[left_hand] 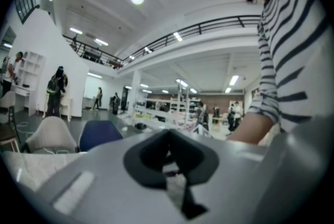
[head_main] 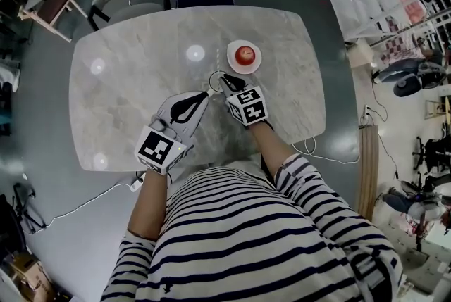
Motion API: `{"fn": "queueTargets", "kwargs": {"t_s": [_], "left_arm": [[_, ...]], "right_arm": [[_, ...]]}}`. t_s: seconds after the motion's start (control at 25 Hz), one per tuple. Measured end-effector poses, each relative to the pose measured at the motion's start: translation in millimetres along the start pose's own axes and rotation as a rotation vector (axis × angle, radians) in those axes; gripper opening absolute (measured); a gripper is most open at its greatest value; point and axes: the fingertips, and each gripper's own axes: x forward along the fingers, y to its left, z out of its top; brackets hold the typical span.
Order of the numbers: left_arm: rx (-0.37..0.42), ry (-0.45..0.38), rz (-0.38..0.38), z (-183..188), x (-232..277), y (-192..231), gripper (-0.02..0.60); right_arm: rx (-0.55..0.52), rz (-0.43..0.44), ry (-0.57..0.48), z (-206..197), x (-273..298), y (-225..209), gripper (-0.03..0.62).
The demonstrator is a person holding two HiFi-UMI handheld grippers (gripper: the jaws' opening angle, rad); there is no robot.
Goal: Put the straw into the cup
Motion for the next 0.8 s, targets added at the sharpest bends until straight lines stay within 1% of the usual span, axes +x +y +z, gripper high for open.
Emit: {"fn": "queueTargets", "kwargs": {"t_s": [0.44, 0.8], "left_arm": [[0.005, -0.017, -0.017, 5, 2, -1, 0.008], [0.018, -0.036, -0.028, 12, 1, 0, 0.008]], "right_arm": [[0.015, -0.016, -0.042, 13, -12, -3, 0.014], [0.02, -0.011, -0.12, 28, -35, 2, 0.014]]}}
